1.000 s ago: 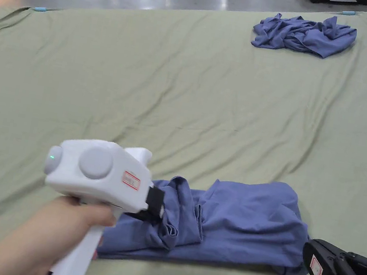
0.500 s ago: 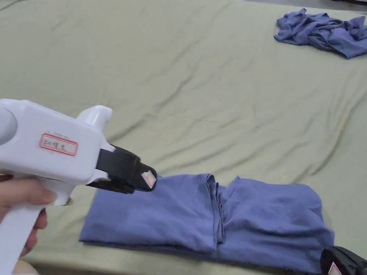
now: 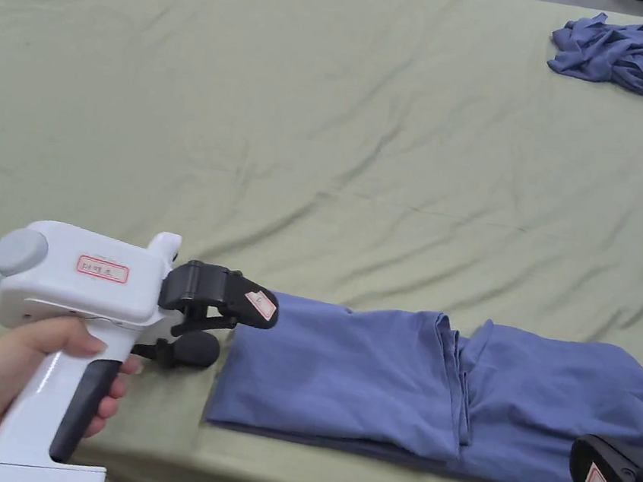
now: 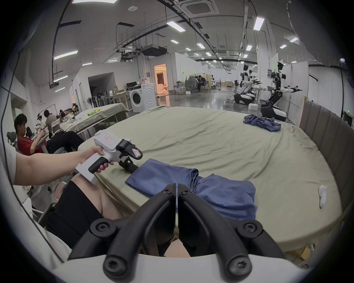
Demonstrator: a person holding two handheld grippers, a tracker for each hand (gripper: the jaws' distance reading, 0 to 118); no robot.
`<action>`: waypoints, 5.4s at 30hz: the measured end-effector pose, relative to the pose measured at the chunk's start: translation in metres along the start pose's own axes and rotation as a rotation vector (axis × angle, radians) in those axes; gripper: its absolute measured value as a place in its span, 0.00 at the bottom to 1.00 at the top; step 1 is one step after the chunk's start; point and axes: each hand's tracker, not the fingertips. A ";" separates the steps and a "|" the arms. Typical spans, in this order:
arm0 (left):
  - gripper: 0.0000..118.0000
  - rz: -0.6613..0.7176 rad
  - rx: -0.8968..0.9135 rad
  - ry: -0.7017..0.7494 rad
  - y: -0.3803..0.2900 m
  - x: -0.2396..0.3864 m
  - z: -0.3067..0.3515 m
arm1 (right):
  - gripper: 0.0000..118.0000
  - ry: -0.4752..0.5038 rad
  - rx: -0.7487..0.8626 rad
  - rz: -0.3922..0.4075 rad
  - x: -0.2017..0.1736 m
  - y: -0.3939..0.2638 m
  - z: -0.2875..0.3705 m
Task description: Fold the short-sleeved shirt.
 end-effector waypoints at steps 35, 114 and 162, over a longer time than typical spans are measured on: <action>0.07 -0.332 0.002 0.354 0.028 0.190 0.026 | 0.04 0.000 0.058 -0.052 0.025 -0.020 0.028; 0.26 -0.080 -0.038 -0.038 0.019 0.054 -0.039 | 0.04 0.106 -0.238 -0.545 0.114 -0.007 -0.152; 0.00 -0.533 1.226 0.755 -0.103 0.157 0.212 | 0.04 -0.231 0.171 -0.053 0.012 0.082 -0.082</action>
